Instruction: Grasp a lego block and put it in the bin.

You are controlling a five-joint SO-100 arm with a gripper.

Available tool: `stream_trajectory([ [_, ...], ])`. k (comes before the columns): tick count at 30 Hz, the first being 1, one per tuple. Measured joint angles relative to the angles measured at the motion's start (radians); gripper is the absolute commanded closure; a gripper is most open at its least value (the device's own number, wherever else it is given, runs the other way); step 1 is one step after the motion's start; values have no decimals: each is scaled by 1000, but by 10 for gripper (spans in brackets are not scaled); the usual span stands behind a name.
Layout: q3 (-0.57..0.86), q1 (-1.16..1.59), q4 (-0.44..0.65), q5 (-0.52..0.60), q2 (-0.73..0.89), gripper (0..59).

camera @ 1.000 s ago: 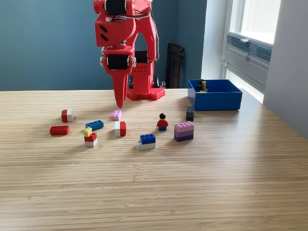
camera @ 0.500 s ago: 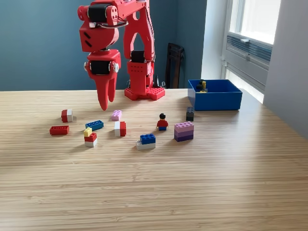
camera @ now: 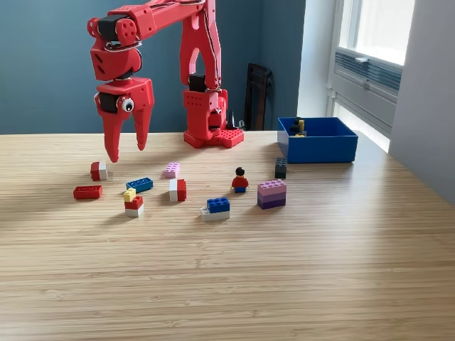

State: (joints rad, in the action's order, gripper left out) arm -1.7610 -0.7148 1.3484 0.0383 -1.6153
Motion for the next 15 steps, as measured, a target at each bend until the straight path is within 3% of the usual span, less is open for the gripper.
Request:
stream_trajectory([
  [15,-57,-169,-138,86,0,304],
])
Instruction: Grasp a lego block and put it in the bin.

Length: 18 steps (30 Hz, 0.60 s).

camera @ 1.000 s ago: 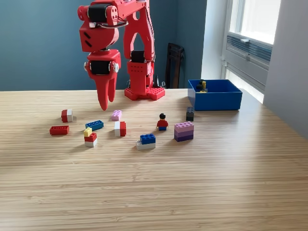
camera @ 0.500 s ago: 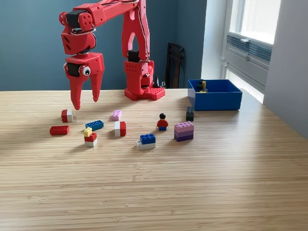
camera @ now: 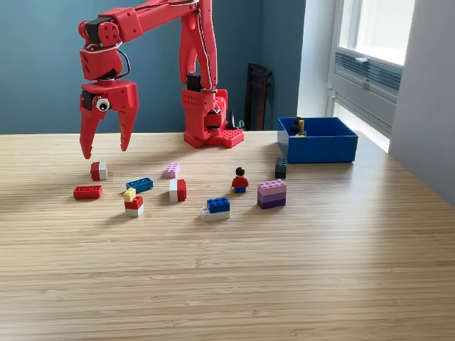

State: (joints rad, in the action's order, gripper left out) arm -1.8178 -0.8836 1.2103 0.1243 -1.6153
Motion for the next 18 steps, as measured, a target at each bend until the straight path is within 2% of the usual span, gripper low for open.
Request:
stream_trajectory([
  [7,-66,-44,-58,18,0,311],
  [18,-69,-49,-84,35,0,300],
])
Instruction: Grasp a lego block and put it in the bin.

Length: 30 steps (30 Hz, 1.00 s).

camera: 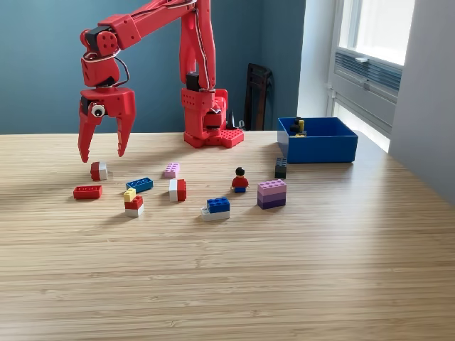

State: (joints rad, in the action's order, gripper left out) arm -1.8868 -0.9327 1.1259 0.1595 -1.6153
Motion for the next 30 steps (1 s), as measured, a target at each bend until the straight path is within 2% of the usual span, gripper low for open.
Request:
stream_trajectory([
  [4,32,0,0,11,6,305],
  [11,112,0,0,25,176,320],
  [15,137,0,-6,29,230,350],
  [18,158,0,-8,38,247,401],
  [19,163,0,-9,46,250,434],
  [21,170,0,-11,54,253,543],
  [26,172,2,-11,67,253,585],
  [30,172,8,-11,60,253,585],
])
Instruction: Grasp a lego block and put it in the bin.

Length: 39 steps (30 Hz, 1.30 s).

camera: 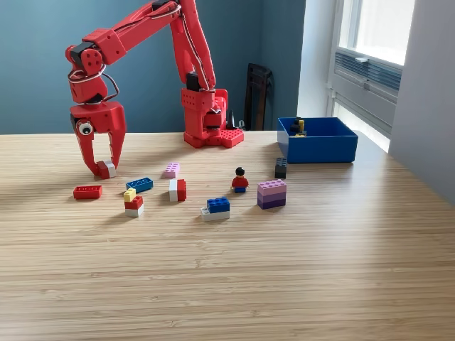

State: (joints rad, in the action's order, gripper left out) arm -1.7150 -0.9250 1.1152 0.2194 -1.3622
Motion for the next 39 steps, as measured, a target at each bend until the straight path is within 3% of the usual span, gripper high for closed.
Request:
stream_trajectory([
  [6,-21,28,15,-40,0,585],
  [14,115,155,247,-26,3,585],
  [21,221,242,356,-6,-32,585],
  [29,199,844,413,77,-261,585],
  [39,189,1516,474,206,-284,585],
])
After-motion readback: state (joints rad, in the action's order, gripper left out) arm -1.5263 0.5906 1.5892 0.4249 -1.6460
